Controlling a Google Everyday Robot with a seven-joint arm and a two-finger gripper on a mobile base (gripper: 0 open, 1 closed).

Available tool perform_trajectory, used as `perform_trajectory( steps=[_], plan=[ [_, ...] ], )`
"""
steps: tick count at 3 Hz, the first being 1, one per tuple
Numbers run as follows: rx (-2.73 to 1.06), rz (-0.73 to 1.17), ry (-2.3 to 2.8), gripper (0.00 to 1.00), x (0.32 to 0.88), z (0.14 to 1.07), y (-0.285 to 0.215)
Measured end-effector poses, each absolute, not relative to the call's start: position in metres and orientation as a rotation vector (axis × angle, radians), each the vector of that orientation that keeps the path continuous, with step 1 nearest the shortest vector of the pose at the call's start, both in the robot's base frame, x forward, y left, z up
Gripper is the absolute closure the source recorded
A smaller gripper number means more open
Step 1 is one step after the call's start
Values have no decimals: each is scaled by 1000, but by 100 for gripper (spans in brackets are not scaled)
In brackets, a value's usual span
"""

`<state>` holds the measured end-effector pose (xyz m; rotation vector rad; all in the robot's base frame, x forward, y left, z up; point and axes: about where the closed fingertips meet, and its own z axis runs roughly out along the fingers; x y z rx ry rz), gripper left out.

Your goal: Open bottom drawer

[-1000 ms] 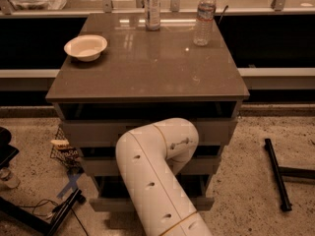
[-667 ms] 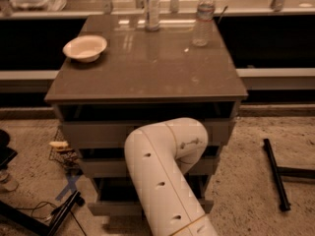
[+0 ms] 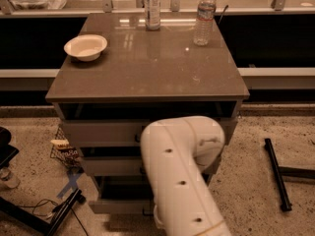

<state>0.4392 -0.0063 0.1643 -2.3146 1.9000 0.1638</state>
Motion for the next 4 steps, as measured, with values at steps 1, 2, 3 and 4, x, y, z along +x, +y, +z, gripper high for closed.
perform_trajectory(
  steps=[1, 2, 3, 4],
  plan=[
    [-2223, 29, 1775, 84, 396, 249, -30],
    [-2229, 48, 1782, 76, 391, 244, -30],
    [-2230, 50, 1782, 99, 391, 244, -29],
    [-2222, 22, 1783, 100, 407, 239, -30]
  ],
)
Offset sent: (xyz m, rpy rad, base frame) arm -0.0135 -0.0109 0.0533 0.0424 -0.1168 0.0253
